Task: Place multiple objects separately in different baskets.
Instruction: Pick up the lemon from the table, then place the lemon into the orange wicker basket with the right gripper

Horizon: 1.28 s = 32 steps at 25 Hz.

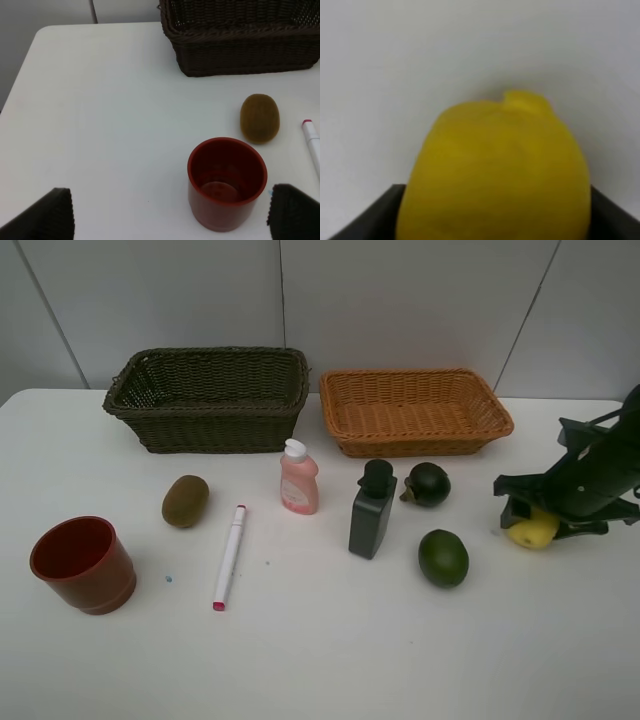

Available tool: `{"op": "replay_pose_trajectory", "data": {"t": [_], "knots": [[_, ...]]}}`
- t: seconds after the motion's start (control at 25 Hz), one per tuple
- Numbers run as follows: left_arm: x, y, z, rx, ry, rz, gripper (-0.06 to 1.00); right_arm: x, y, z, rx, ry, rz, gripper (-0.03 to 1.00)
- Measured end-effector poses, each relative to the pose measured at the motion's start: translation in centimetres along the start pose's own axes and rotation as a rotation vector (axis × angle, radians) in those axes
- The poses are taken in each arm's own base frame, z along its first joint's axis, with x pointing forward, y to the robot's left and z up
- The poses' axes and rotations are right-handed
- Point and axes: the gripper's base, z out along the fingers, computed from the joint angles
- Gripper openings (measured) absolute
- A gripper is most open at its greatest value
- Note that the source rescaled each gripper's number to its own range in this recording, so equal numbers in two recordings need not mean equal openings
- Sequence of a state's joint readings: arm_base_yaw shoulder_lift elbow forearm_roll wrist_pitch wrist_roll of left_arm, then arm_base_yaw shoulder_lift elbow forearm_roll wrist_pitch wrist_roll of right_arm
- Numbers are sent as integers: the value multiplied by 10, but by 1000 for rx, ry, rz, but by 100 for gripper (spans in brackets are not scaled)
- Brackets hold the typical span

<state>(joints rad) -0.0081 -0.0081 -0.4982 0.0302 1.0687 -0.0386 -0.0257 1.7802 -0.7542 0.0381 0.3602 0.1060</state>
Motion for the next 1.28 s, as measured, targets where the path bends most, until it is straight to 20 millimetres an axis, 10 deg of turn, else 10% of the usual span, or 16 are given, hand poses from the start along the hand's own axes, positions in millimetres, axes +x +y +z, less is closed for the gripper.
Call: {"op": "replay_pose_trajectory", "data": {"t": [0.84, 1.28], "knots": [[0, 0, 0, 0, 0, 0, 100, 0, 0, -4, 1, 30, 2, 46], [0, 0, 0, 0, 0, 0, 100, -70, 18, -136, 11, -118, -97, 46]]}}
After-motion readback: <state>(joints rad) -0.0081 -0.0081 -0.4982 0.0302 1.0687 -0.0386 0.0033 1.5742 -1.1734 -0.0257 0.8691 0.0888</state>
